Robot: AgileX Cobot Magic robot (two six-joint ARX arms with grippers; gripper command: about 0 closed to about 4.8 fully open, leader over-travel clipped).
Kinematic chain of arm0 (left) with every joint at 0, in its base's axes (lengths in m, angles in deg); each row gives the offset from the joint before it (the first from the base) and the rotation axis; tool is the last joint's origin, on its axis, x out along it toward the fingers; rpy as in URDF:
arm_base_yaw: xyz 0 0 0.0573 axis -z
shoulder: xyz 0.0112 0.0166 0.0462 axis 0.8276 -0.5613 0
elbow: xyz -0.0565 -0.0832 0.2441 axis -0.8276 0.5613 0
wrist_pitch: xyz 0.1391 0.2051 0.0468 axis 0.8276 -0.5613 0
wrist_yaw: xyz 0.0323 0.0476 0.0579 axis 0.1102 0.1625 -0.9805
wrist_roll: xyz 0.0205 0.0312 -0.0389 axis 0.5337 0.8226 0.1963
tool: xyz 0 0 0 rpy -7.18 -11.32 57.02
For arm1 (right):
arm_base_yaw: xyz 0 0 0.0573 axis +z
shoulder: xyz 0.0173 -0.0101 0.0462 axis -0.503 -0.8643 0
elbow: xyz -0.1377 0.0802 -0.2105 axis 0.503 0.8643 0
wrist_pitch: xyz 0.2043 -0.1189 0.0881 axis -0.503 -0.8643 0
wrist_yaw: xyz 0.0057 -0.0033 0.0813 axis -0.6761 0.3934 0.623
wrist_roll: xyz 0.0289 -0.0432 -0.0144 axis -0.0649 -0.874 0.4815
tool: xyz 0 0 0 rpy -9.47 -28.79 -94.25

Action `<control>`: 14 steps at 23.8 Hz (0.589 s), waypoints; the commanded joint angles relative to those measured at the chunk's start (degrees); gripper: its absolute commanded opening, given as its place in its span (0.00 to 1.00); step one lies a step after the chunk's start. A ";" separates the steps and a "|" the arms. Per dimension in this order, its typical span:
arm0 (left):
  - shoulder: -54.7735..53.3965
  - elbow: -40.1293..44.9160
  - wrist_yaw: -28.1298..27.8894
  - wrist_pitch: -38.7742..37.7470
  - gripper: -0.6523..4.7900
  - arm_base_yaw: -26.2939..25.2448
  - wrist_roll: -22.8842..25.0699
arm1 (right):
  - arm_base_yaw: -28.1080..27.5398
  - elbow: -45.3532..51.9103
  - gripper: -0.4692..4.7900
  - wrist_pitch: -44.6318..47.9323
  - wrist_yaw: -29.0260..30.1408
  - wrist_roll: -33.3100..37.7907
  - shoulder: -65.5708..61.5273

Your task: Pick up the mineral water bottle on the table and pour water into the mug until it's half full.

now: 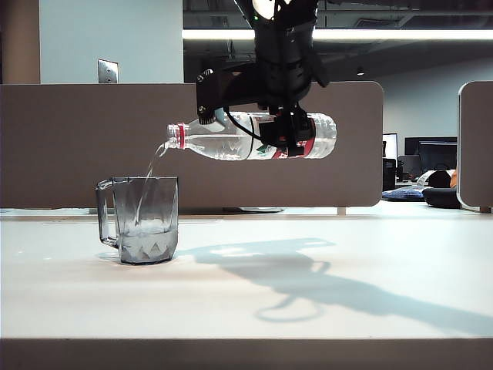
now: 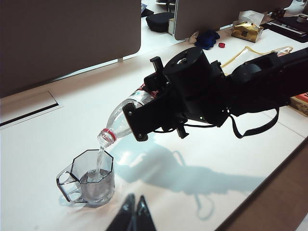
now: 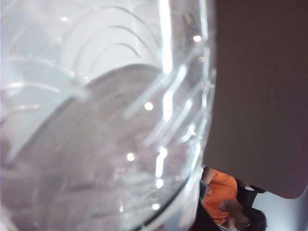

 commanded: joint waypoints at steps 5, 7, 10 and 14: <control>0.02 -0.22 0.02 2.03 0.11 -0.07 -0.17 | 0.24 -0.48 0.61 2.14 -0.46 10.01 0.63; 0.02 -0.22 0.00 2.56 0.11 -0.07 -0.17 | 0.74 -0.46 0.61 2.08 -0.31 14.43 0.63; 0.00 -0.24 0.00 3.39 0.11 -0.07 -0.17 | 1.68 -0.46 0.61 2.10 1.46 23.76 0.63; -0.02 -0.22 -1.20 3.28 0.11 -0.09 0.13 | 2.62 -0.46 0.61 2.34 3.69 42.64 0.70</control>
